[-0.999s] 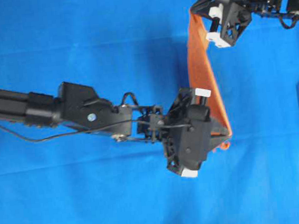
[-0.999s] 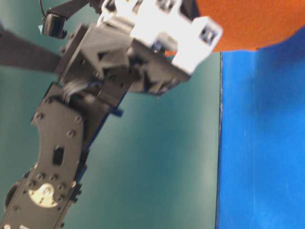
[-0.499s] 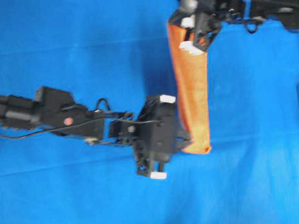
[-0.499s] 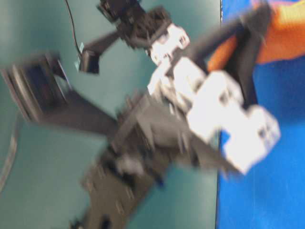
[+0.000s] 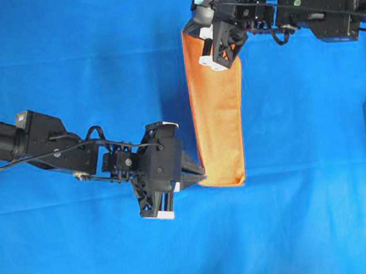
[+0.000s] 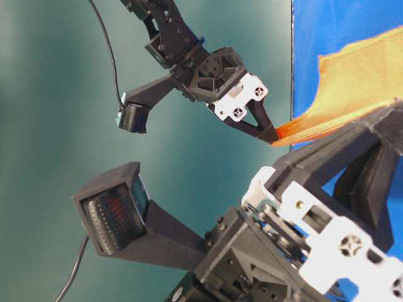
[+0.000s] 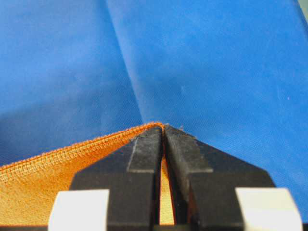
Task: Fold the orange towel.
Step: 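Lay the rotated strip down vertically, release, and open both grippers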
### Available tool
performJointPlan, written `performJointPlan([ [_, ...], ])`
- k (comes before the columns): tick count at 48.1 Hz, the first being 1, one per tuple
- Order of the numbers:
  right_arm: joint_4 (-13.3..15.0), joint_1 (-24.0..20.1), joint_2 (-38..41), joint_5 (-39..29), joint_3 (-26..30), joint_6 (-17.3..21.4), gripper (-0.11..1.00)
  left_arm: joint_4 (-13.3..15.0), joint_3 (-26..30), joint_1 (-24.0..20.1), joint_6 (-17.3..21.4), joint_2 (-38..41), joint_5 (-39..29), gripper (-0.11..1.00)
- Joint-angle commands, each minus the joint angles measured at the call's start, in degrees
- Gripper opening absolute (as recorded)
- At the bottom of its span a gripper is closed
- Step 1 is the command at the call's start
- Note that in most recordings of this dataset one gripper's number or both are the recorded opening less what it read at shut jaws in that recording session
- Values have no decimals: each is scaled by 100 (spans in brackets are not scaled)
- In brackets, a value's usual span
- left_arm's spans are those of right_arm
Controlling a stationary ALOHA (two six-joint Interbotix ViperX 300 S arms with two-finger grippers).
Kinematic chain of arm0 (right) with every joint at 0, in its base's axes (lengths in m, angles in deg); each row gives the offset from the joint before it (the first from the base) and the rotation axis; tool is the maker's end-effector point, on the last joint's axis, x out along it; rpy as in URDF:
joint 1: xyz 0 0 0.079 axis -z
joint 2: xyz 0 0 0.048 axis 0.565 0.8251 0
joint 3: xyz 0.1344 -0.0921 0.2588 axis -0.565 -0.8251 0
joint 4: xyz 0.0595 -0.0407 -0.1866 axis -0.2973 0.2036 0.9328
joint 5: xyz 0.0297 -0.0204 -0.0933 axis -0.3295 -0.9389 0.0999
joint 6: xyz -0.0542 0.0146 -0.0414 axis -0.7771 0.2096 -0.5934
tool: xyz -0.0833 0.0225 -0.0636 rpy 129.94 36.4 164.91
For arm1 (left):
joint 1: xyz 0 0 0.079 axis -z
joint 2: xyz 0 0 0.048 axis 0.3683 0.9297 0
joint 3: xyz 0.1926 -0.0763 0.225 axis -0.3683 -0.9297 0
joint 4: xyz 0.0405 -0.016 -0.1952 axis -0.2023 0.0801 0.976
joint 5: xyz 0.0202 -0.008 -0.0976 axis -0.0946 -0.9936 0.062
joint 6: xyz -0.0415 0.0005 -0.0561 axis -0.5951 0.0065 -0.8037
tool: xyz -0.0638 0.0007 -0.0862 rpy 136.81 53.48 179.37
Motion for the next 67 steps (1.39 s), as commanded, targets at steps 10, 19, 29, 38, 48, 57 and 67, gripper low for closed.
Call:
performJointPlan([
  [10, 35, 9, -79, 334, -105, -26, 3, -18, 70, 53, -9, -53, 62, 7],
  [19, 35, -9, -9, 343, -141, -9, 41, -9, 53, 18, -9, -79, 35, 55],
  [29, 35, -9, -44, 316, -141, -9, 64, -18, 9, 9, 70, -325, -422, 79],
  [38, 35, -44, -387, 158, -272, 44, 63, -18, -114, 9, 88, -1072, -1556, 72],
  [48, 9, -141, -1257, 114, -756, 88, 63, -26, -554, -123, 88, -2013, -1951, 72],
  [57, -149, -246, -2030, 185, -1380, 114, 63, -26, -1151, -598, 79, -2681, -1477, 72],
  [67, -510, -580, -2865, 563, -2197, 141, 63, -26, -1775, -1187, 88, -3173, -571, 72],
])
